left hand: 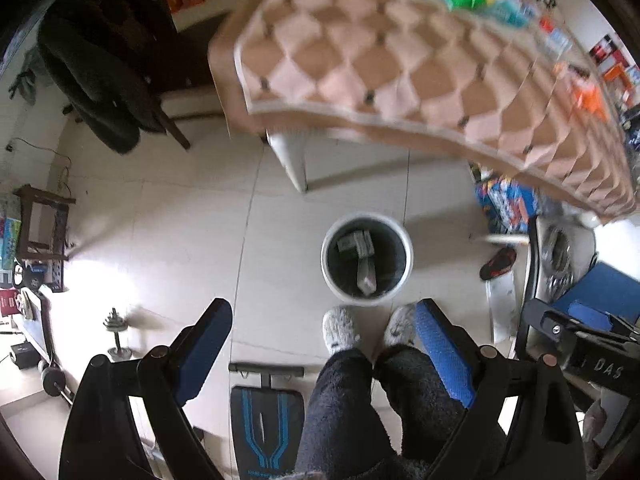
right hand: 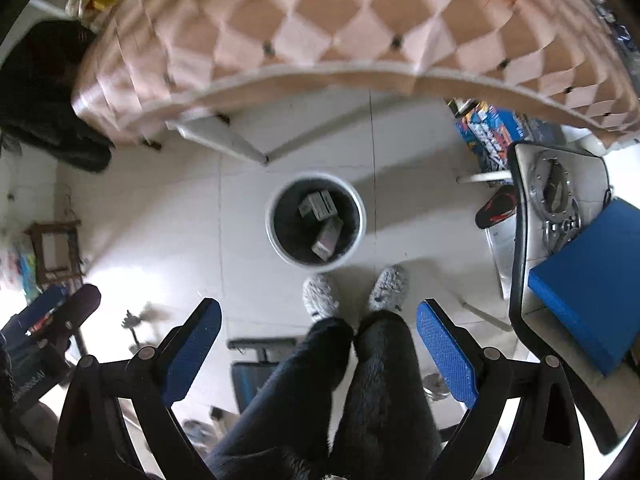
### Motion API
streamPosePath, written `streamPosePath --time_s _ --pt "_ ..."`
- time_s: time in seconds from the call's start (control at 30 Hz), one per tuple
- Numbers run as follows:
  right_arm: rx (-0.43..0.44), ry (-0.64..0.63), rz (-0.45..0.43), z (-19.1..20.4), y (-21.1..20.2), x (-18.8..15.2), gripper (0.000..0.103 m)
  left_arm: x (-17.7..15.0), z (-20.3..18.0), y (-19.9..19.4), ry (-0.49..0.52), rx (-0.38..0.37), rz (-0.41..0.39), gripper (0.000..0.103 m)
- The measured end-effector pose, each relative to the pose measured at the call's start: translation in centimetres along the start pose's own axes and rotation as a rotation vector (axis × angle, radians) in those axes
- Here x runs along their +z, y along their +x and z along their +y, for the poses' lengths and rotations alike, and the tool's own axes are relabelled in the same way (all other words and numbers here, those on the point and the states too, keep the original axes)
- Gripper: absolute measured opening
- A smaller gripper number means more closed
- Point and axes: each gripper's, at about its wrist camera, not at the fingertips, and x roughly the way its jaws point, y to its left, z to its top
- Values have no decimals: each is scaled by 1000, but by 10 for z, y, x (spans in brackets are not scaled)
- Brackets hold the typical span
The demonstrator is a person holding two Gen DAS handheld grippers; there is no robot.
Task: Collect trash
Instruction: 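Raise both tools from the bin back toward the table, then grasp the green-and-blue snack bag with the left gripper while the right grasps the orange wrapper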
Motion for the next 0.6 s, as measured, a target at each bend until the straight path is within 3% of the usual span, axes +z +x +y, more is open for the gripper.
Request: streamPosePath --time_s 0.17,0.3,0.33,0.4,0.6 --pt "28 107 -94 -28 -57 40 99 41 -21 -29 17 3 -82 93" --pt "26 236 -164 -83 -93 94 99 89 -53 -31 49 27 -121 93" --pt "24 266 -175 -96 -99 107 99 104 -64 -27 58 31 -127 98" --pt "12 318 -196 -125 -105 139 99 131 -83 -21 64 35 -125 103" --pt "22 450 -162 -211 -94 253 99 237 -146 -1 52 54 -112 103"
